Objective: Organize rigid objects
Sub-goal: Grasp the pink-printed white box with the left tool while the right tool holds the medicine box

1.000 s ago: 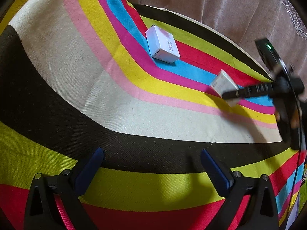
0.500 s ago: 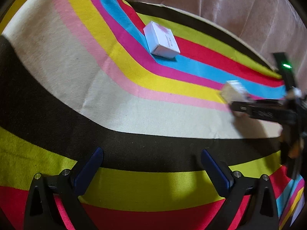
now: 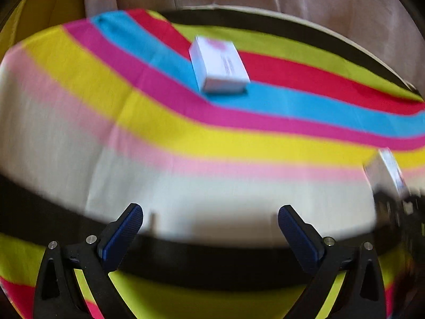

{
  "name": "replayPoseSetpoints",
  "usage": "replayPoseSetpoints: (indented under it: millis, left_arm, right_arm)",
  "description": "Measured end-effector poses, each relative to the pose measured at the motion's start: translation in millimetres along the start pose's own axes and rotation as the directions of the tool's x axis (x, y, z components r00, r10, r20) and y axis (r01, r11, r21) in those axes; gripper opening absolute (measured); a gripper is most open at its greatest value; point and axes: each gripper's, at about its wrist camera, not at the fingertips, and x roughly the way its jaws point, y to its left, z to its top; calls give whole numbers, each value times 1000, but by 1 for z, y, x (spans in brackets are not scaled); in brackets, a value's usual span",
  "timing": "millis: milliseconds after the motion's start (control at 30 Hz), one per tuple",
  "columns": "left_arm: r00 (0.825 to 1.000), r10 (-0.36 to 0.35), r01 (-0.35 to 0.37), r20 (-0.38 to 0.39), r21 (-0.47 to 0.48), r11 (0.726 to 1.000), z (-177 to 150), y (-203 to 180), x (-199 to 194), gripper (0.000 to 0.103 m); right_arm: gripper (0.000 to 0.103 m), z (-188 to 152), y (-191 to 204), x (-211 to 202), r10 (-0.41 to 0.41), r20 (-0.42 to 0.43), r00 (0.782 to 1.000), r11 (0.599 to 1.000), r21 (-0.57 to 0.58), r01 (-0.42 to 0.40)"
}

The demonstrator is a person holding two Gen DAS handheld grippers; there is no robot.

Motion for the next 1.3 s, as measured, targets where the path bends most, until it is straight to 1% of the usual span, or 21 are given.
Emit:
replayPoseSetpoints:
  millis: [33, 100, 167, 233, 367, 433, 567, 667, 833, 900, 967, 1033, 1067, 1133, 1167, 1200, 1233, 1267, 1300]
  left_arm:
    - [1000, 27, -27, 13, -11, 1000, 9, -5, 5, 103]
    - [996, 89, -88, 27, -17, 996, 27, -14, 16, 103]
    - [986, 164, -163, 36, -23, 986, 44, -20, 30, 103]
    - [972, 231, -228, 41, -62, 972, 56, -18, 41, 103]
    - [959, 280, -270, 50, -146, 952, 70, -6, 49, 103]
    - [954, 298, -288, 42, -157, 945, 73, -1, 53, 103]
    - [950, 311, -302, 33, -163, 939, 71, 7, 54, 103]
    - [951, 308, -299, 33, -164, 940, 68, 10, 52, 103]
    - [947, 316, -310, 51, -111, 944, 70, -4, 57, 103]
    - [949, 307, -297, 72, -120, 947, 78, -11, 59, 103]
    - [960, 268, -255, 76, -150, 955, 90, -15, 63, 103]
    - [965, 250, -233, 83, -174, 957, 106, -20, 66, 103]
    - [962, 258, -239, 87, -179, 954, 114, -23, 69, 103]
    - [953, 295, -279, 71, -175, 944, 132, -28, 81, 103]
    - [947, 316, -304, 54, -160, 939, 138, -29, 89, 103]
    - [936, 352, -346, 23, -131, 929, 145, -30, 101, 102]
    - [934, 358, -354, 9, -122, 927, 147, -28, 107, 88]
    - [945, 327, -324, 0, -124, 938, 147, -24, 109, 70]
    - [966, 259, -259, -18, -139, 956, 145, -18, 110, 67]
  right_arm:
    - [45, -2, -8, 8, 11, -1, 1000, 1000, 9, -11]
    - [45, -1, -8, 10, 14, 0, 1000, 1000, 11, -14]
    - [45, -3, -8, 10, 14, 0, 1000, 1000, 12, -14]
    - [45, -2, -7, 11, 16, 0, 1000, 1000, 13, -16]
    - [45, -2, -8, 10, 15, 0, 1000, 1000, 13, -15]
    - [45, -2, -8, 10, 17, 0, 1000, 1000, 15, -17]
    - [45, -2, -7, 10, 18, -1, 1000, 1000, 19, -18]
    - [45, -1, -6, 10, 19, -1, 1000, 1000, 20, -19]
    - [45, 0, -5, 11, 17, -1, 1000, 1000, 20, -17]
    - [45, 0, -5, 11, 18, 0, 1000, 1000, 22, -18]
    - [45, 1, -5, 12, 17, 0, 1000, 1000, 22, -17]
    - [45, 1, -5, 12, 17, 0, 1000, 1000, 24, -17]
    - [45, 1, -5, 12, 17, 0, 1000, 1000, 25, -17]
    - [45, 2, -6, 12, 18, 0, 1000, 1000, 26, -18]
    - [45, 2, -6, 12, 20, 0, 1000, 999, 27, -20]
    - [45, 2, -6, 12, 22, 0, 1000, 999, 30, -22]
    - [45, 2, -6, 12, 23, 0, 1000, 999, 32, -23]
    - [45, 2, -6, 13, 24, 0, 1000, 999, 32, -24]
    - [45, 2, -7, 13, 24, 0, 1000, 999, 33, -24]
